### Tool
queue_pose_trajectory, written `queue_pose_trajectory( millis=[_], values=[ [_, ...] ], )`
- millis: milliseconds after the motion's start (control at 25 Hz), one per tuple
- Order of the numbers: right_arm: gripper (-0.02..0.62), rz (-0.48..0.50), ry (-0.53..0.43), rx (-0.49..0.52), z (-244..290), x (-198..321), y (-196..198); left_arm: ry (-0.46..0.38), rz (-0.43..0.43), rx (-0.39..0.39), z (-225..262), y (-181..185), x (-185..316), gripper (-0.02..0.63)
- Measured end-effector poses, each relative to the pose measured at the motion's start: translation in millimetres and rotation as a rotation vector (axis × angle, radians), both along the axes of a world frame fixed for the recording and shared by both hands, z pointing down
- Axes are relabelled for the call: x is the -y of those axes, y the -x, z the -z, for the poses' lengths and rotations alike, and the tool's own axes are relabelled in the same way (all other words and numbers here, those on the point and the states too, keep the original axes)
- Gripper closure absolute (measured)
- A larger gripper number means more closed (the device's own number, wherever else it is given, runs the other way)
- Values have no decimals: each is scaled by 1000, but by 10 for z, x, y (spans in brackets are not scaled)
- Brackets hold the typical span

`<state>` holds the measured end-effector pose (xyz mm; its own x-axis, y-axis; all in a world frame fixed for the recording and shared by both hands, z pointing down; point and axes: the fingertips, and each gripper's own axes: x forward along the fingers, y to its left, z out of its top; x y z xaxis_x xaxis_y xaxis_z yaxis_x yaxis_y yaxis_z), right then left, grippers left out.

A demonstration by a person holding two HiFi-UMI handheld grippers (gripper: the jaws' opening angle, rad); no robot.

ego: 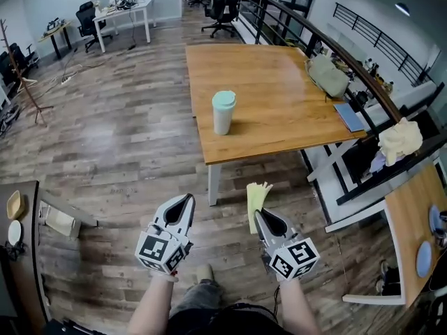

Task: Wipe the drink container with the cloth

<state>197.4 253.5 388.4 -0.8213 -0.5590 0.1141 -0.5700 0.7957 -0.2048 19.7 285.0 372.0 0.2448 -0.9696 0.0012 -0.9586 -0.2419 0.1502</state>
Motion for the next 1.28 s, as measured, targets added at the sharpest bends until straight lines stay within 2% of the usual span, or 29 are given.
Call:
queue_pose_trajectory(
  millis=[160, 320, 560, 800, 1000, 1280],
  values=[
    [561, -18, 1, 2, -5, 116, 202, 1, -47, 6, -2, 131, 197, 609],
    [561, 4, 8, -33, -65, 139, 365, 2, -65, 1, -31, 194, 320, 609],
    [561, 8, 8, -31, -83, 324, 520, 2, -83, -9, -106, 256, 542, 609],
    [561, 23, 30, -17, -187, 660, 672, 14, -98, -11, -183, 252, 875, 609],
    [561, 56, 6, -28, -159, 1020, 926, 25, -89, -9, -202, 412, 1261, 609],
    [561, 46, 29, -28, -212, 1585, 1124, 39, -123, -17, -244, 507, 1822, 609]
  ],
)
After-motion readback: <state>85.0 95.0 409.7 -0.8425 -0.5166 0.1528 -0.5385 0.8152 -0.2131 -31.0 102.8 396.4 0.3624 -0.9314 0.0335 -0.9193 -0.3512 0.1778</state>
